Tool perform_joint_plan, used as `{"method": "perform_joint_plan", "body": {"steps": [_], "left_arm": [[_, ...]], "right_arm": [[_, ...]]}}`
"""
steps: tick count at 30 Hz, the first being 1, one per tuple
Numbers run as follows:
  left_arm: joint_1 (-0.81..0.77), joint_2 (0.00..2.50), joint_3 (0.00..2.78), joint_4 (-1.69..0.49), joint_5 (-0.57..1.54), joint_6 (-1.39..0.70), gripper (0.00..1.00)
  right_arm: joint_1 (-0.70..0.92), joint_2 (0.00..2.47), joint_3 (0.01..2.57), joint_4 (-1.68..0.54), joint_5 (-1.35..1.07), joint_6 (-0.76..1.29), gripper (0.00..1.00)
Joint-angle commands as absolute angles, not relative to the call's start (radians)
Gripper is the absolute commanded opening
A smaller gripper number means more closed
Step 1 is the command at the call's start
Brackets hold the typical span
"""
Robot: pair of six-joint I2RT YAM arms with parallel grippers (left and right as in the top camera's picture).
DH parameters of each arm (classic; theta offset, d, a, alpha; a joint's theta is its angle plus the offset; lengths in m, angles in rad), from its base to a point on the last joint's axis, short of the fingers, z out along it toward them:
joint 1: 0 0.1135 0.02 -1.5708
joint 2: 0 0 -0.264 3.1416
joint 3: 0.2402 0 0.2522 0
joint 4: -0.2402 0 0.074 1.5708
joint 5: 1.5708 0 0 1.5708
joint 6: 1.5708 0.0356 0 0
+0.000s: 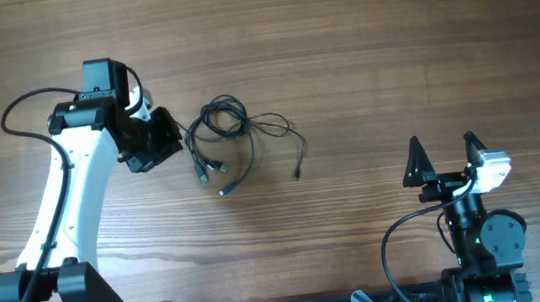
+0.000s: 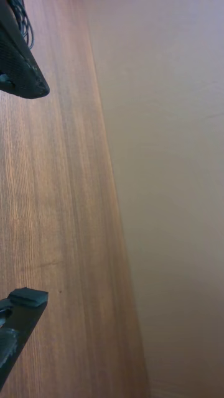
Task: Untangle cables
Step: 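Move the left gripper forward over the black cable bundle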
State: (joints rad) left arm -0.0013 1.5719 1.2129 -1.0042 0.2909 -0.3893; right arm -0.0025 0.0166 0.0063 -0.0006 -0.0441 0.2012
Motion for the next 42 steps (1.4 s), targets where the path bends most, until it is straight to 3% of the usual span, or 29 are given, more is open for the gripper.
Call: {"method": "perform_joint_plan", "body": {"steps": [1,5,13,25,33,42], "left_arm": [[0.002,1.571,1.215,-0.989,0.207,-0.431,0.04],[0.002,1.571,1.214,-0.972,0.198,-0.431,0.04],[0.002,1.571,1.214,-0.941,-0.030,-0.435,0.07],[0.002,1.608,1.214,-0.718,-0.019,-0.645,0.11],[-0.007,1.699,1.214,-0.677,0.094,-0.632,0.13],[-0.165,1.725,1.214,-0.679,0.093,-0.554,0.12]], "right_arm": [[0.002,0.014,0.005,0.002,-0.046,0.210,1.00],[0.002,0.014,0.005,0.002,-0.046,0.210,1.00],[0.002,0.014,0.005,0.002,-0.046,0.210,1.00],[0.002,0.014,0.005,0.002,-0.046,0.210,1.00],[0.002,0.014,0.005,0.002,-0.046,0.210,1.00],[0.002,0.014,0.005,0.002,-0.046,0.210,1.00]]}}
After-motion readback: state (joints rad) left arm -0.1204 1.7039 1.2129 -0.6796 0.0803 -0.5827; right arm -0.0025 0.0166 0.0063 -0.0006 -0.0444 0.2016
